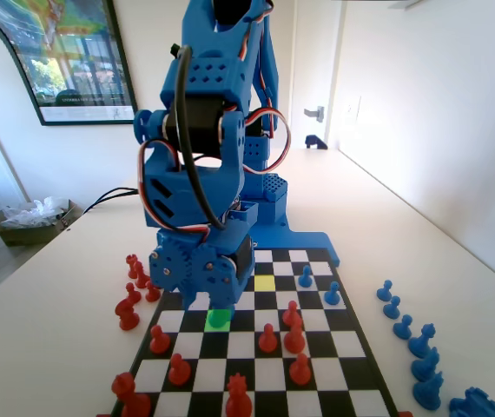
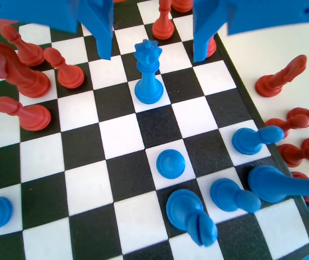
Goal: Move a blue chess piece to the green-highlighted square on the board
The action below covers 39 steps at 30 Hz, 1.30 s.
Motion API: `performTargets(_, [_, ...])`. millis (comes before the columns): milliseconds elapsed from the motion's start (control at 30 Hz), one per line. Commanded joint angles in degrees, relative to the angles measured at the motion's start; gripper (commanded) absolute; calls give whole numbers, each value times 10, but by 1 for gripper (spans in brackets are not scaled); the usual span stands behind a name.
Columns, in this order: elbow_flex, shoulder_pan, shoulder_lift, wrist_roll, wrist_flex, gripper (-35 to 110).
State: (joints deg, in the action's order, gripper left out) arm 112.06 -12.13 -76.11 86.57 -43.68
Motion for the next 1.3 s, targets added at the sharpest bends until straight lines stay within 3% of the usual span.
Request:
performTargets(0, [-33, -1, -36, 12, -14, 19])
performTargets(367, [-61, 12, -102, 0, -102, 17])
performTargets(700, [-90, 23, -200, 19, -229, 1])
performTargets(1267, [-70, 83, -518, 71, -434, 1])
